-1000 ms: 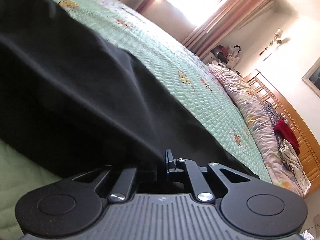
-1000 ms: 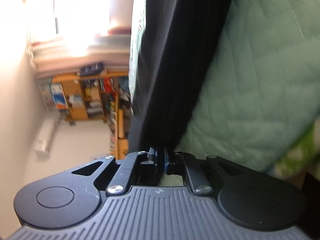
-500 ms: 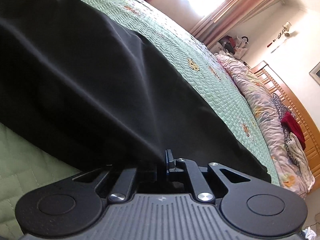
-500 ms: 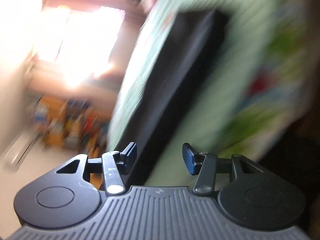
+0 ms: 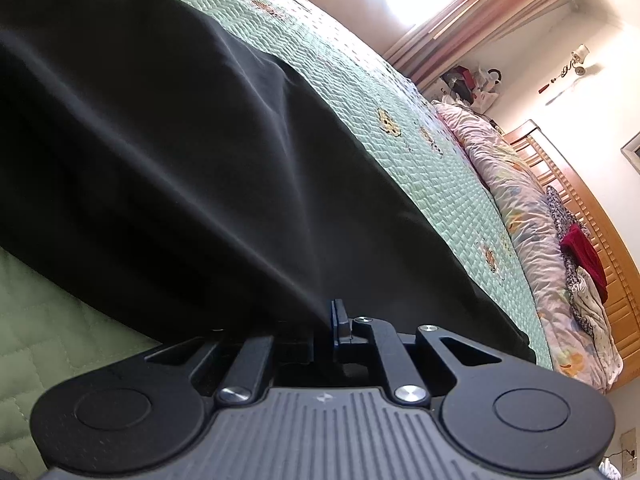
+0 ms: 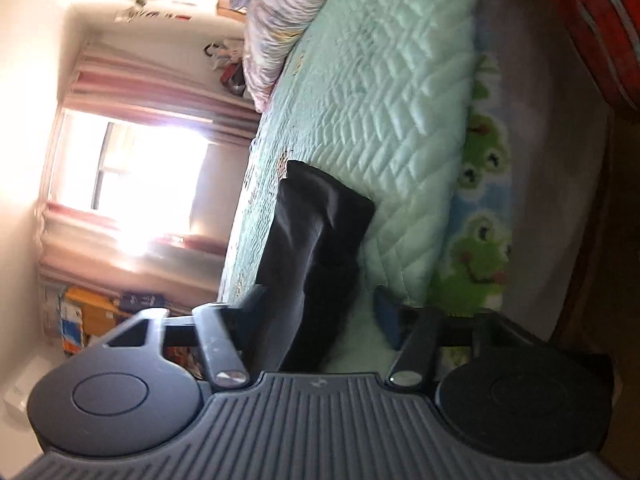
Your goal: Fold clothes
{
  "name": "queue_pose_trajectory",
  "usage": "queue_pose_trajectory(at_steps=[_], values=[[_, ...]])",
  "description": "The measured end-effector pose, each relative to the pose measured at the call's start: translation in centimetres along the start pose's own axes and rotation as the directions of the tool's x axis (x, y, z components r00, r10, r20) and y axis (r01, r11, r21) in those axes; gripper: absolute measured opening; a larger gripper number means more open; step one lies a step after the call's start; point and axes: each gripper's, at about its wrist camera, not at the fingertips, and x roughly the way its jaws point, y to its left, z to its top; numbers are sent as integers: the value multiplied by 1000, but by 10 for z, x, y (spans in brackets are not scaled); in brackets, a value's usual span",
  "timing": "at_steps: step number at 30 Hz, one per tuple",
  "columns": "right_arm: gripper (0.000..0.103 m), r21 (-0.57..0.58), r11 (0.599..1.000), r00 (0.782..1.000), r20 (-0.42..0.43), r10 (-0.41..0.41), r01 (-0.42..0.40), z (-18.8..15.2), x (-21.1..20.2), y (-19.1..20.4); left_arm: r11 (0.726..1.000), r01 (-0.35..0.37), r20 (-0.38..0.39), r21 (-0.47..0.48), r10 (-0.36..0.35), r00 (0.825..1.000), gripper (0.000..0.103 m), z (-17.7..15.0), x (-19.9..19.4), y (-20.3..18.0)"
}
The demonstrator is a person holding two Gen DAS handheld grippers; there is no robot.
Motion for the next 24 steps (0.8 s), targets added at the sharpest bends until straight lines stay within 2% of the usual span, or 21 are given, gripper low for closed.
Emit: queue_pose_trajectory(at_steps=[1, 2, 6, 8, 10, 12, 15, 17, 19, 21, 24], values=[[33, -16, 1000, 1000, -4, -3, 3, 2, 2, 0, 1000, 0, -3, 0, 0, 1000, 8, 0, 0, 0], [27, -25, 1000, 1000, -8, -14, 13, 4, 4, -2, 1000, 2, -6, -3, -2, 1000, 8, 1, 1, -1], [17, -85, 995, 998, -19, -60, 58, 7, -2, 14, 1000, 14, -17, -9, -14, 1000, 8, 5, 2, -3], [9, -138, 989, 998, -29, -51, 47, 10, -4, 36, 1000, 16, -30, -17, -17, 999, 8, 9, 3, -3], [9, -202, 979, 999, -42, -26, 17, 19, 4, 65, 998, 35, -33, -49, -37, 999, 8, 15, 3, -4], [9, -211, 977, 996, -81, 22, -39, 35, 29, 93, 995, 62, -25, -81, -64, 998, 8, 23, 2, -5], [9, -232, 959, 980, -146, 134, -165, 55, 74, 159, 995, 81, -5, -61, -82, 997, 8, 26, -4, -13], [9, -268, 912, 948, -161, 276, -311, 61, 76, 211, 994, 94, 9, -47, -94, 996, 9, 28, -8, -18], [9, -298, 863, 913, -142, 383, -408, 68, 63, 244, 994, 106, 23, -33, -106, 994, 10, 30, -12, -23], [9, -303, 858, 909, -100, 405, -416, 76, 44, 241, 993, 119, 36, -19, -118, 992, 12, 32, -16, -29], [9, -245, 911, 943, -54, 328, -331, 86, 26, 183, 991, 137, 56, 3, -137, 989, 12, 35, -21, -36]])
